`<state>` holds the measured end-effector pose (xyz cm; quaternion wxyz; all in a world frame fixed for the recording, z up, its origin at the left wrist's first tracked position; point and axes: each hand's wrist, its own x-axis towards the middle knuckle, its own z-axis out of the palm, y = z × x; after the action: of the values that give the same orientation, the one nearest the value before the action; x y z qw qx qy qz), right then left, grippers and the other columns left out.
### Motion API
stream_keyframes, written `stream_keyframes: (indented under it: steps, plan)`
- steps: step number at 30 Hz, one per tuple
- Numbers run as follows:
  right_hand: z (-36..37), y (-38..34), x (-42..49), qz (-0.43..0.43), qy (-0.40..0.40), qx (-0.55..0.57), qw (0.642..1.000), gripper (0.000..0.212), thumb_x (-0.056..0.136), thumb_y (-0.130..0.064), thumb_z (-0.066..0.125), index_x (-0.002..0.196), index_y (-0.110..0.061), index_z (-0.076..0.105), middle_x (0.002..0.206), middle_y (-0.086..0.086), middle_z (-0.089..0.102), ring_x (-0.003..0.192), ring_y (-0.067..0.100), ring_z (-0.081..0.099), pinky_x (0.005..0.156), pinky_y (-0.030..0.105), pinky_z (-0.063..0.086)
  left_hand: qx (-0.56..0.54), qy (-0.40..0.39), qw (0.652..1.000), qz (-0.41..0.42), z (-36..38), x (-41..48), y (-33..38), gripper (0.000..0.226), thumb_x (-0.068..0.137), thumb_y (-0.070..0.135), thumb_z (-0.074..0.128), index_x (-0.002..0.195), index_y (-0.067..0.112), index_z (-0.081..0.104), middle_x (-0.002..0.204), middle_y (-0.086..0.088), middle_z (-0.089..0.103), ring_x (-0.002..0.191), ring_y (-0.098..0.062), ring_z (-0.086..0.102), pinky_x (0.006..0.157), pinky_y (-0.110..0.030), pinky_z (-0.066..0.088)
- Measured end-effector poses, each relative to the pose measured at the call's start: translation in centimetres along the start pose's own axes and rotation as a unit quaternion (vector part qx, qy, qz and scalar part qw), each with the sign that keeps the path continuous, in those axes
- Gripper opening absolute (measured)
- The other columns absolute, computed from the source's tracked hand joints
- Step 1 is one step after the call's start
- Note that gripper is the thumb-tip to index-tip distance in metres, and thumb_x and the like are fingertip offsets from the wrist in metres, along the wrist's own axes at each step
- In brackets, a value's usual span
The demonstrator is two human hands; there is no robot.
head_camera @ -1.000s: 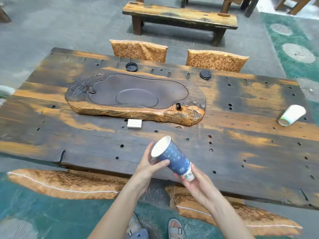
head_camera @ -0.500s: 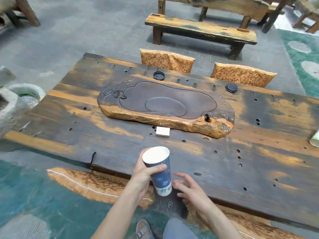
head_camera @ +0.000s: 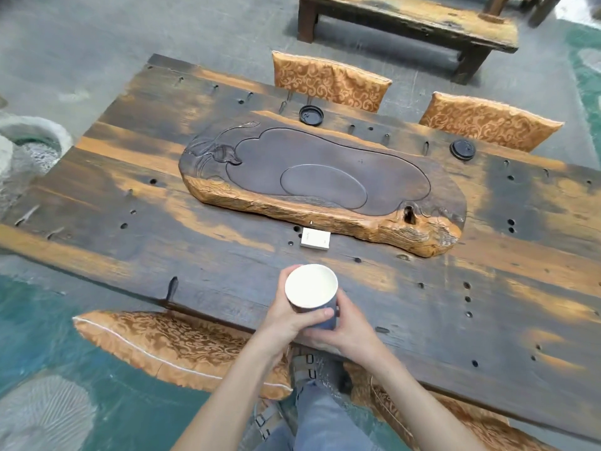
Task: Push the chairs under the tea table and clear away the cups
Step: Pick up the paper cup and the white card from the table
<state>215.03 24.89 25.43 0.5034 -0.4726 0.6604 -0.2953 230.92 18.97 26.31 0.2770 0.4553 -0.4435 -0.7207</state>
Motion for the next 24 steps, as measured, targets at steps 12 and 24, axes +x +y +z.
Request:
stream_keyframes:
  steps: [12,24]
  plan:
    - [-10.6,9.6,10.8,0.096,0.28,0.146,0.944,0.098,0.061,-0.009,0.095,0.142,-0.031,0.044,0.131,-0.024,0.058,0.128,0.007,0.054,0.11,0.036,0.048,0.417,0.056,0.907,-0.025,-1.7,15.3,-0.7,0.065,0.083,0.009,0.077,0.142,0.017,0.05,0.139,-0.006,0.054,0.131,-0.024,0.05,0.107,-0.032,0.039]
    - [-9.7,12.0,13.1,0.081,0.282,0.179,0.939,0.095,0.063,-0.02,0.093,0.142,-0.036,0.043,0.13,-0.033,0.058,0.124,-0.012,0.051,0.098,0.006,0.041,0.672,-0.026,0.731,0.112,1.7,22.5,-4.1,0.07,0.081,-0.005,0.057,0.147,0.013,0.042,0.144,-0.008,0.046,0.135,-0.029,0.04,0.109,-0.038,0.033]
